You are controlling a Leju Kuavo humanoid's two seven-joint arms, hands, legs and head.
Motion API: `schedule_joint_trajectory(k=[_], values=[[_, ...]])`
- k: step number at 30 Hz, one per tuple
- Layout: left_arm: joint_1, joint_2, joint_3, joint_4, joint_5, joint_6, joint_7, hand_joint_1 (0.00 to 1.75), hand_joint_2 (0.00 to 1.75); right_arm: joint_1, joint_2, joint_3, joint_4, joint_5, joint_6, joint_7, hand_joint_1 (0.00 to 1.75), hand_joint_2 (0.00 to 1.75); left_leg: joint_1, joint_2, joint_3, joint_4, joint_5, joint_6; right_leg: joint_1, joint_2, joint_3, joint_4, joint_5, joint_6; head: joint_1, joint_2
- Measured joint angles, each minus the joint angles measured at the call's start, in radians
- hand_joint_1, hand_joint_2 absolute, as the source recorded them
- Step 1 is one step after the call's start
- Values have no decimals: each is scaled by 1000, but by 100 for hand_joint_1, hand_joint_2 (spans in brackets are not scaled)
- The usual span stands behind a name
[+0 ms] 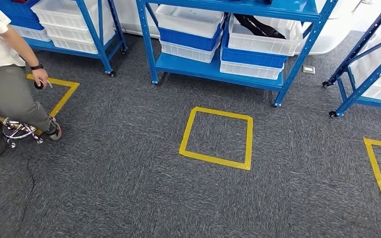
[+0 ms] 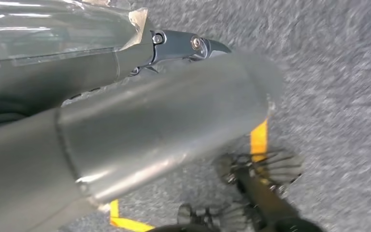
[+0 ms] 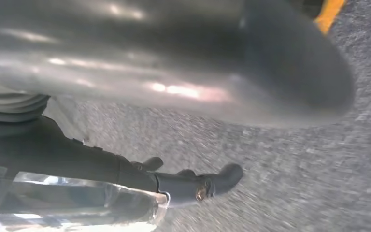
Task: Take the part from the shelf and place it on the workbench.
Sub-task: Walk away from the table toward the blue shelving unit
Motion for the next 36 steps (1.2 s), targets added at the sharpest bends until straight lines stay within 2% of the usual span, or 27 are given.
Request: schedule_joint_trajectory(k=[2,3,4,5,6,7,8,9,11,12,14,15,17,18,19,20,22,23,24,27,28,30,32,33,34,35,36], values=[[1,-2,0,0,0,2,0,0,0,5,-1,0,0,0,0,1,0,0,2,-7,35,0,-32,-1,-3,0,-79,44,-91,-15,0,0],[3,-3,0,0,0,2,0,0,0,8,-2,0,0,0,0,1,0,0,3,-11,57,0,-49,-4,-5,0,-104,29,-128,-16,0,0],[4,-4,0,0,0,2,0,0,0,11,-3,0,0,-1,0,2,0,0,4,-14,79,0,-67,-7,-8,0,-118,-6,-138,-8,0,0],[5,-6,0,0,0,3,0,0,0,13,-4,0,0,-1,0,2,0,0,5,-17,98,0,-85,-11,-11,0,-126,-56,-110,9,1,0],[6,-6,0,1,-1,3,0,0,0,16,-4,0,0,-1,0,2,0,0,5,-18,118,2,-105,-16,-14,-2,-129,-110,-38,32,1,0],[6,-6,0,2,-1,3,0,0,0,18,-4,0,1,0,0,1,0,0,4,-19,134,2,-125,-21,-15,-5,-125,-154,37,46,2,0],[6,-6,1,2,-1,4,0,0,0,19,-4,0,1,0,0,1,0,0,2,-20,149,1,-144,-27,-14,-8,-114,-184,104,49,2,0],[5,-5,1,3,-1,5,0,0,0,18,-4,0,2,1,0,0,0,0,1,-19,166,6,-157,-32,-13,-10,-104,-198,143,38,2,0],[-1,-4,2,2,-2,5,-1,0,0,13,-5,1,1,2,0,-1,0,0,3,-14,171,42,-154,-40,-14,-9,-75,-205,143,3,1,0],[-5,-3,2,2,-2,6,-1,0,0,10,-5,1,1,2,0,-1,0,0,5,-8,152,88,-138,-44,-17,-8,-63,-208,136,-9,0,0],[-10,-4,2,1,-2,6,-2,0,0,6,-7,1,0,2,0,-2,0,0,11,6,74,203,-124,-56,-20,-7,-34,-216,123,-26,-3,0],[-10,-4,2,1,-2,6,-2,0,0,5,-8,1,0,2,0,-2,0,0,16,11,29,253,-140,-64,-20,-7,-20,-221,115,-30,-4,0],[-7,-4,2,1,-2,7,-2,0,0,7,-10,1,0,1,0,-2,0,0,25,16,-48,299,-226,-77,-23,-4,13,-233,94,-33,-4,0],[-5,-4,3,1,-2,7,-2,0,0,9,-10,1,0,0,0,-2,0,0,28,17,-74,292,-266,-82,-25,-2,32,-237,82,-30,-4,0],[-3,-4,3,1,-3,8,-2,0,0,11,-10,1,0,-1,0,-2,0,0,31,19,-91,264,-281,-85,-29,-1,49,-239,68,-27,-4,0],[-2,-4,4,1,-3,8,-2,0,0,12,-9,1,0,-1,0,-3,0,0,34,21,-99,219,-256,-88,-33,0,67,-241,52,-23,-4,0],[1,-4,6,1,-3,9,-2,0,0,12,-9,1,0,-2,0,-3,0,0,37,34,-97,117,-111,-87,-36,1,101,-244,23,-12,-6,0],[0,-4,7,2,-3,9,-2,0,0,11,-9,1,0,-2,0,-4,0,0,36,40,-91,85,-50,-84,-33,1,116,-250,9,-5,-6,0],[-1,-4,8,2,-4,10,-2,0,0,11,-9,1,0,-3,-1,-4,0,0,34,42,-83,67,-15,-77,-29,0,137,-256,4,4,-7,0],[-8,-6,8,0,-4,12,-2,0,0,9,-10,0,0,-5,-6,-3,0,0,31,26,-40,42,-10,-50,-19,-4,162,-230,25,39,-5,0],[-9,-6,8,0,-5,12,-2,0,0,7,-9,0,0,-5,-8,-3,0,0,31,22,-24,37,-7,-40,-18,-4,143,-190,28,43,-2,0],[-11,-6,8,0,-6,12,-1,0,0,2,-6,0,0,-5,-12,-2,0,0,26,21,-1,34,-11,-24,-19,-3,73,-79,-2,32,3,0],[-12,-5,8,0,-6,12,-1,0,0,3,-2,1,0,-5,-14,-1,0,0,18,14,11,34,-24,-14,-15,-2,-15,5,-66,18,4,0],[-12,-5,8,0,-7,12,-1,0,0,5,-1,1,0,-5,-14,0,0,0,13,10,17,34,-32,-11,-13,-2,-46,12,-93,15,4,0],[-12,-5,8,0,-9,12,0,0,0,8,-1,1,0,-6,-14,1,0,0,7,6,25,34,-40,-8,-9,-2,-64,-9,-102,15,4,0],[-11,-6,8,0,-11,12,1,0,0,10,-1,0,0,-6,-14,3,0,0,1,3,34,34,-48,-7,-4,-2,-70,-53,-83,19,5,0],[-11,-7,8,0,-14,11,2,0,0,12,-1,0,0,-6,-14,4,0,0,-3,1,40,33,-55,-6,3,-2,-68,-106,-36,22,5,0]])
